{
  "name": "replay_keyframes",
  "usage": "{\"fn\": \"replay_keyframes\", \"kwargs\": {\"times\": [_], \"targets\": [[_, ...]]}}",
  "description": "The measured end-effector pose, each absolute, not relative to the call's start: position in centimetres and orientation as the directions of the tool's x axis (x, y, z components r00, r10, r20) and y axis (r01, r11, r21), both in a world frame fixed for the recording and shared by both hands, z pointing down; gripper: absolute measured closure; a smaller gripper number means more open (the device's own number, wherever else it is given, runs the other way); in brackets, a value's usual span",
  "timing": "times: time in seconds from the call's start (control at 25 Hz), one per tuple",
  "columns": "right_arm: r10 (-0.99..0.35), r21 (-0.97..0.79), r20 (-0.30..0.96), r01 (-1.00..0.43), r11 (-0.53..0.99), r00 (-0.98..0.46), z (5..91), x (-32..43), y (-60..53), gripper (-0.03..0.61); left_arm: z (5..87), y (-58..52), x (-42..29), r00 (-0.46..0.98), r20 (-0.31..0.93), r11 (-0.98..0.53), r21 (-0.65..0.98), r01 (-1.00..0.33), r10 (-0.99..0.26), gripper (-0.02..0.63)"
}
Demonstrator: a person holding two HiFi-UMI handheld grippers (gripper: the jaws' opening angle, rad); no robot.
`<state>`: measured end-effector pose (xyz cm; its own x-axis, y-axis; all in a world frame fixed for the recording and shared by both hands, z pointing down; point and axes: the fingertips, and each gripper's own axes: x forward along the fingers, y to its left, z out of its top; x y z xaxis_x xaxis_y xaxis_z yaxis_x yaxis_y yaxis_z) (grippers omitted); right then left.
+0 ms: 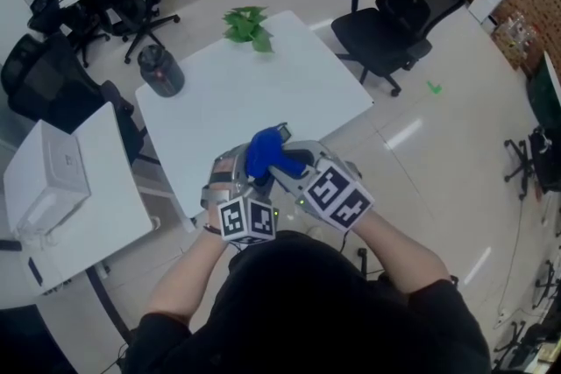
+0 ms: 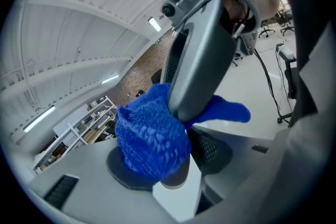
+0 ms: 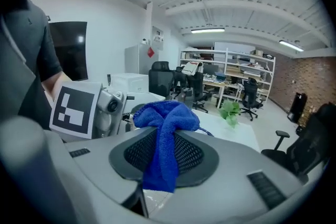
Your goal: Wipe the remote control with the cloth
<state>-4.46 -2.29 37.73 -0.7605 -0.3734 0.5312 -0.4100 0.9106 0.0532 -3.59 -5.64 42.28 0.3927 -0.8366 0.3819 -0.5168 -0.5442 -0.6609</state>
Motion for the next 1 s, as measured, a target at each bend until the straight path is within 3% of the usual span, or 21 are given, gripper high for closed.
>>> {"fn": "replay_keyframes", "kwargs": {"times": [0.2, 0.56, 0.64, 0.72, 0.76, 0.88, 1.0], "targets": [[-0.342, 0.024, 0.549, -0.394, 0.919, -0.762, 38.3, -4.3, -2.4, 0.480, 41.5, -5.0, -2.9, 0.424, 0.353, -0.536, -0.702, -0.469, -0.834, 0.410], [-0.448, 0.032, 0.537, -0.514, 0.857, -0.715, 38.0, -0.1, -6.8, 0.480, 40.9, -3.9, -3.2, 0.453, 0.327, -0.541, -0.670, -0.508, -0.830, 0.410], [-0.473, 0.010, 0.471, -0.532, 0.847, -0.744, 36.5, 0.4, -7.2, 0.480, 40.6, -4.5, -3.7, 0.487, 0.318, -0.581, -0.490, -0.650, -0.813, 0.410], [-0.513, -0.020, 0.342, -0.551, 0.834, -0.788, 34.0, 0.9, -7.2, 0.480, 39.9, -5.5, -4.7, 0.559, 0.269, -0.601, -0.102, -0.793, -0.784, 0.410], [-0.523, -0.047, 0.271, -0.554, 0.831, -0.808, 32.9, 1.0, -7.0, 0.480, 39.5, -6.1, -5.3, 0.603, 0.214, -0.590, 0.130, -0.797, -0.768, 0.410], [-0.506, -0.133, 0.148, -0.524, 0.841, -0.850, 31.9, 0.5, -5.8, 0.480, 38.5, -7.9, -7.2, 0.657, -0.016, -0.507, 0.650, -0.566, -0.754, 0.410], [-0.442, -0.195, 0.161, -0.467, 0.862, -0.883, 33.8, -1.2, -3.8, 0.480, 37.1, -8.5, -8.5, 0.598, -0.192, -0.428, 0.859, -0.281, -0.778, 0.410]]}}
